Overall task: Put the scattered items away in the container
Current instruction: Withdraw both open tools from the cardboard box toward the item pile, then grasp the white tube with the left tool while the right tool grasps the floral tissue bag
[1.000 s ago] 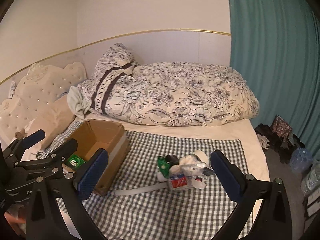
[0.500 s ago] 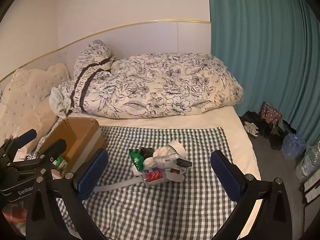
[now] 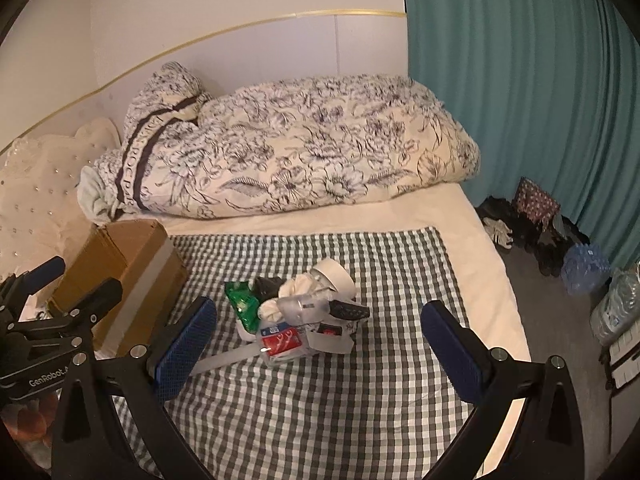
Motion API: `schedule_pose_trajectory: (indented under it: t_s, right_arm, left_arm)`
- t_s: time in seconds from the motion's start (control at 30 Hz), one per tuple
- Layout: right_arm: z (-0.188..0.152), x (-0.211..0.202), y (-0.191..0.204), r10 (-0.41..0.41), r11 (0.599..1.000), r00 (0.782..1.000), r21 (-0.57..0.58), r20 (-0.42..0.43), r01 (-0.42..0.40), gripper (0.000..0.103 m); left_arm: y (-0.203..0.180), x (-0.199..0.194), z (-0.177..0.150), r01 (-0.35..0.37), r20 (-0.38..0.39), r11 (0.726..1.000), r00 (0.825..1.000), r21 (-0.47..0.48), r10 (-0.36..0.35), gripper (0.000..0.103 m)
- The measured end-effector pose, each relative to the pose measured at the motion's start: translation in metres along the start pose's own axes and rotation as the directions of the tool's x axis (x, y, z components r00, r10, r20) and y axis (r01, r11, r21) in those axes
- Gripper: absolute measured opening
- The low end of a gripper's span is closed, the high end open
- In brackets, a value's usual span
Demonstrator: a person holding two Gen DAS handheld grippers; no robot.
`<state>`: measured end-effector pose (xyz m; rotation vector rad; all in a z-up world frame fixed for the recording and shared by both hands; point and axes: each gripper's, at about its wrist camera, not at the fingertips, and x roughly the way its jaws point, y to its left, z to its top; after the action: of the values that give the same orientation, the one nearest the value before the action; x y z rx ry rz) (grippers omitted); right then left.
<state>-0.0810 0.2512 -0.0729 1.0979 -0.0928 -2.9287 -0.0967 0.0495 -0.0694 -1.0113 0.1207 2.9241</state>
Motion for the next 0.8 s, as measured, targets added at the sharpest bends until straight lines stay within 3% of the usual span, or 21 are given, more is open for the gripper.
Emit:
schedule_pose_trajectory:
  t_s: [0.47, 0.8]
  right_arm:
    - [-0.022, 0.071, -0.017, -0.011, 0.999, 0.993, 0.029, -0.121, 0.015, 0.103]
    - [-0.042, 0.12, -0.02, -0.006, 0.999, 0.978, 0.034, -0.209, 0.014, 0.103]
  left_arm:
    - [-0.006, 0.069, -0.024, 0.001, -0.131, 1.0, 0.991, 0.011, 0.0, 0.103]
    - [-0.014, 0.124, -0.058, 0.028, -0.26, 0.999, 0.965, 0.039, -0.017, 0.103]
